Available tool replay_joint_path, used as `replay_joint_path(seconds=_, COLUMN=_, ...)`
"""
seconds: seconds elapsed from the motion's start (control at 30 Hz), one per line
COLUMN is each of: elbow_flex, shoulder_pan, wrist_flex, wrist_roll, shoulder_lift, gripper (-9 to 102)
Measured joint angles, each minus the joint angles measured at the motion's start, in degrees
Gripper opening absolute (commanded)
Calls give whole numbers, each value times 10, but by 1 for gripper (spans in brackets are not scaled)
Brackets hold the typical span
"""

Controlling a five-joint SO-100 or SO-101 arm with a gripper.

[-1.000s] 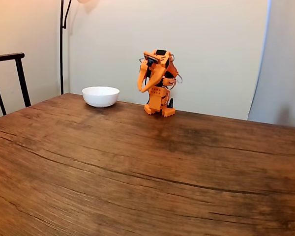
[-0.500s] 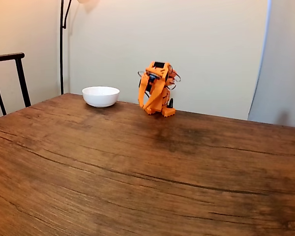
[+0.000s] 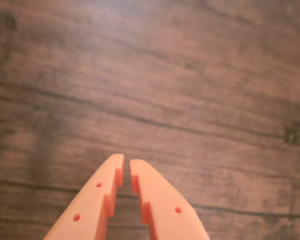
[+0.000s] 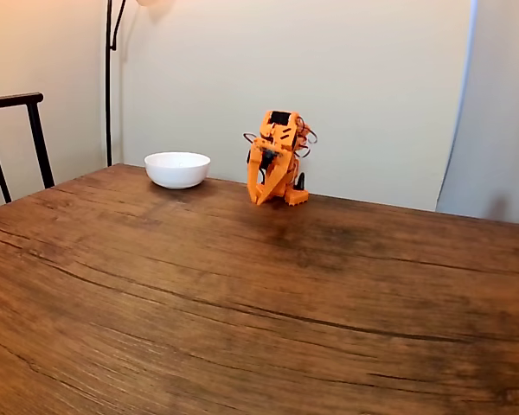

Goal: Grasp the cube and drop it in the bowl

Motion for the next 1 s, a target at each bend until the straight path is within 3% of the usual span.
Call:
replay_joint_path(seconds=0.4, elbow_flex=0, shoulder_pan=1, wrist_flex=207, wrist_roll=-4, shoulder_lift=9, gripper=0)
replay_joint_path(seconds=1.0, elbow_flex=-1, shoulder_pan=2, wrist_flex=214, wrist_roll=-6, shoulder_lift=10, gripper=0)
